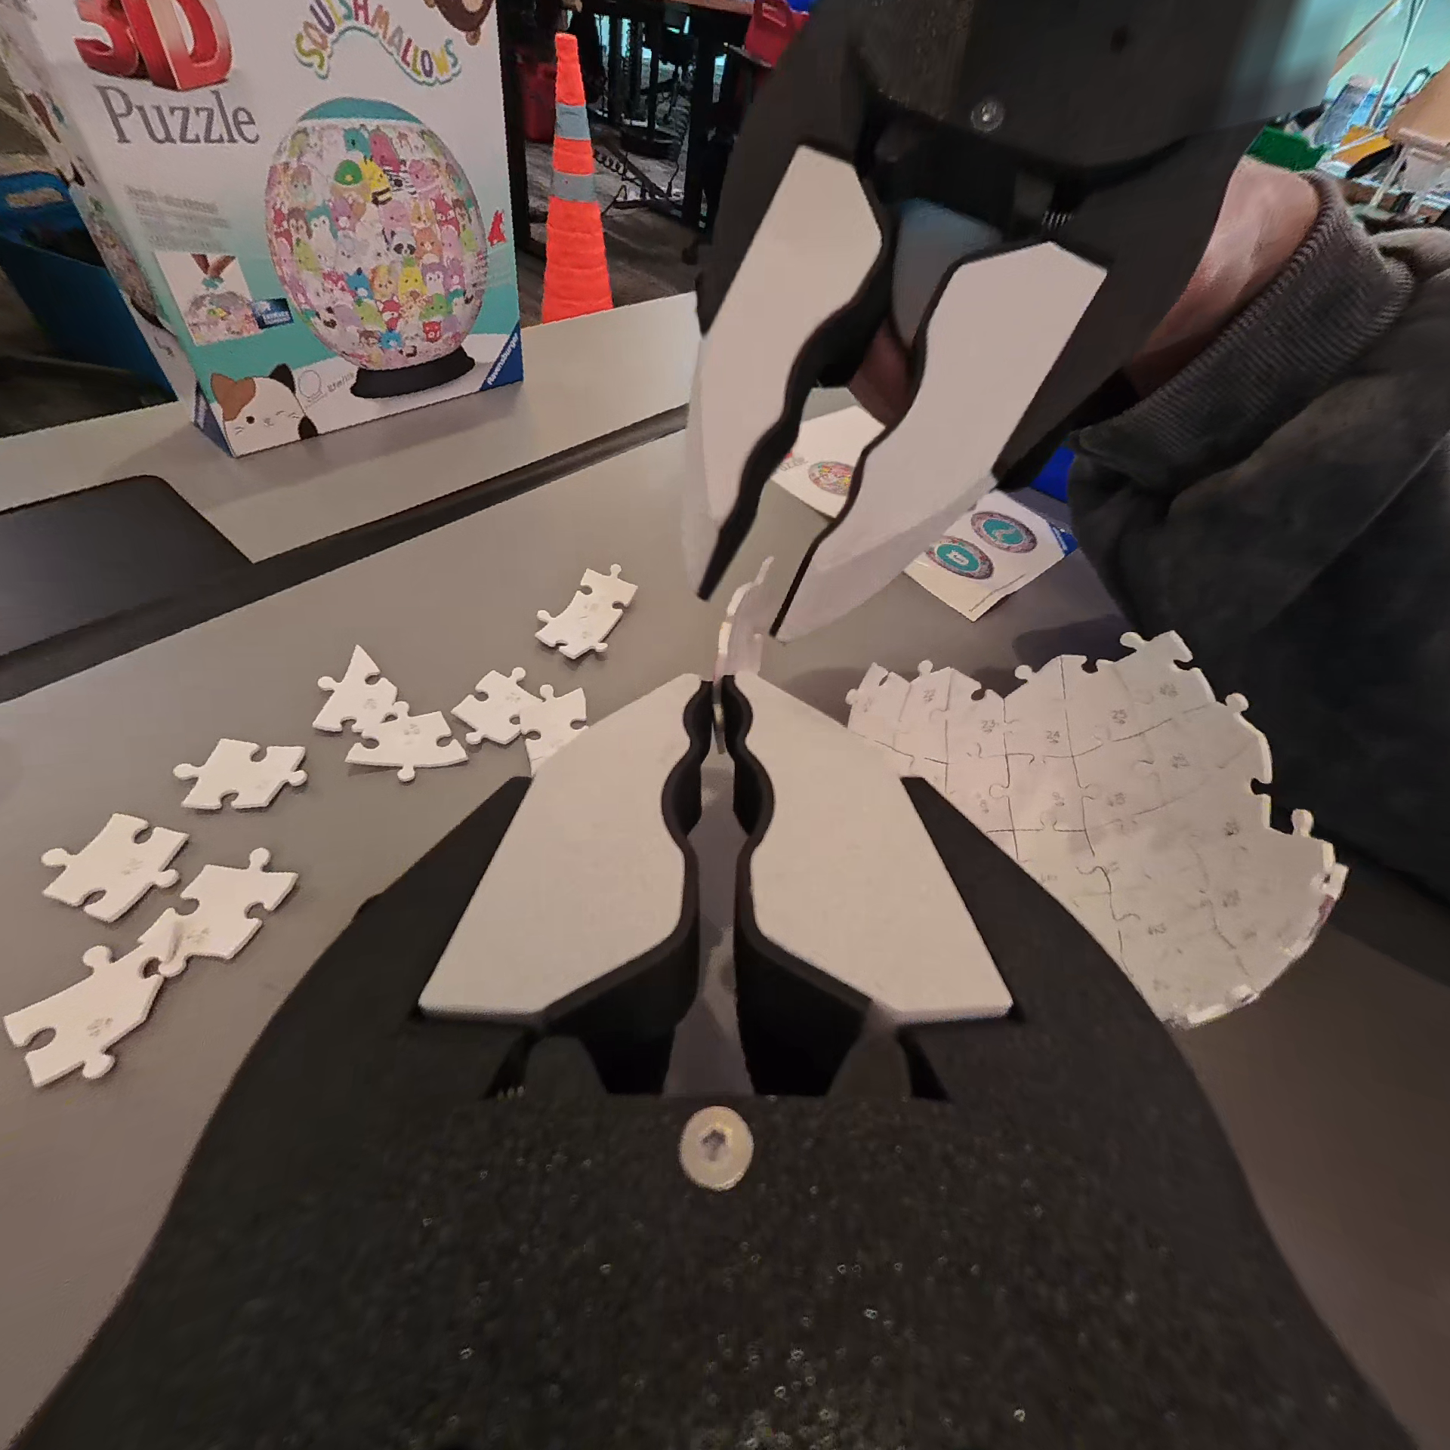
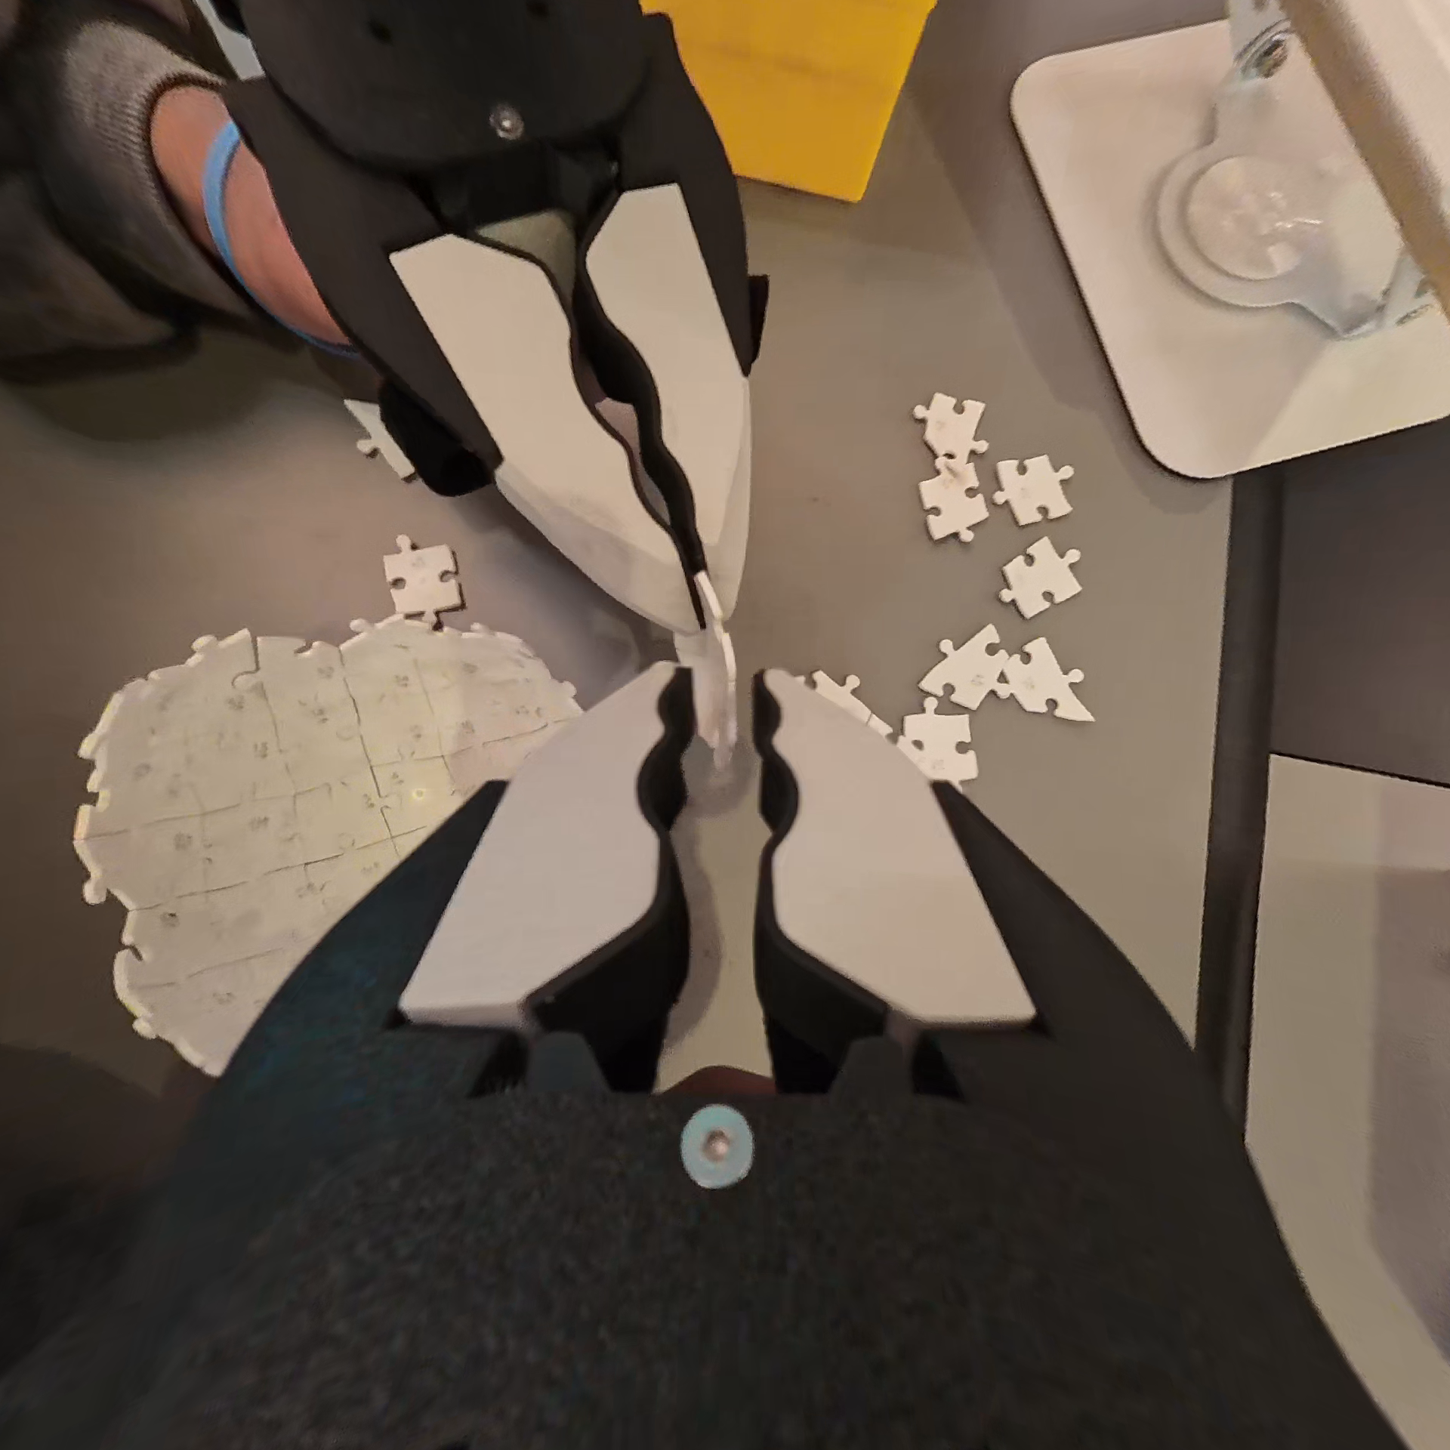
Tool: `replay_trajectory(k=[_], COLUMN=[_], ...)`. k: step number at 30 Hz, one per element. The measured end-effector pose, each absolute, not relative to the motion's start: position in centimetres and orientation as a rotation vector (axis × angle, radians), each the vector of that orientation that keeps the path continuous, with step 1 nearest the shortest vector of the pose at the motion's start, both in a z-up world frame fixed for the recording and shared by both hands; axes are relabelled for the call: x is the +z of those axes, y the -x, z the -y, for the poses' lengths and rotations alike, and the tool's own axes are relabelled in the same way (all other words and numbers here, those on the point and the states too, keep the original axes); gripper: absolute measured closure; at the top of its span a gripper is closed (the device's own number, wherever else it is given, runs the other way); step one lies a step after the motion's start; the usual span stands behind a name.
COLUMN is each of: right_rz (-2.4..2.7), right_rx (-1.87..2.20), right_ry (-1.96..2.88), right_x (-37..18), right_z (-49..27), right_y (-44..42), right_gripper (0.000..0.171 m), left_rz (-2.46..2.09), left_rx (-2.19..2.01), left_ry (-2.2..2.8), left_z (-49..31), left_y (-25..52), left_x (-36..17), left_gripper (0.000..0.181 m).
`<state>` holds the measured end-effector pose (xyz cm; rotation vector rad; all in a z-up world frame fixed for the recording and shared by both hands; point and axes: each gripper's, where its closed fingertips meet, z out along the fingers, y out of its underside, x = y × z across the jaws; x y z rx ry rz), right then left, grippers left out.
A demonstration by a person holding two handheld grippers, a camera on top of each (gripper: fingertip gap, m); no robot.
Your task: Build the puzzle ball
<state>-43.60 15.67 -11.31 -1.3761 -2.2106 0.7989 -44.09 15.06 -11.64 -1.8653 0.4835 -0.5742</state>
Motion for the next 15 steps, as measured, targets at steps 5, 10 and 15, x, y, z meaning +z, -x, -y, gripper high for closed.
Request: replay_trajectory(k=[5, 10, 15], right_rz=[2.255, 2.363, 2.45], right_rx=[0.764, 0.734, 1.061], right_ry=[1.333, 1.313, 1.145], right_x=[-11.7, -12.2, -11.6], right_z=[-15.7, -15.9, -13.5], right_y=[43.5, 42.3, 41.4], right_gripper=[0.168, 0.169, 0.169], left_rz=[-0.499, -0.549, -0.466], left_rx=[-0.559, -0.584, -0.691], left_ry=[1.869, 1.904, 1.887], left_z=[-15.0, -14.5, -13.8], left_y=[43.9, 43.5, 45.1], left_x=[-11.8, -12.1, -10.1], left_gripper=[0.179, 0.169, 0.157])
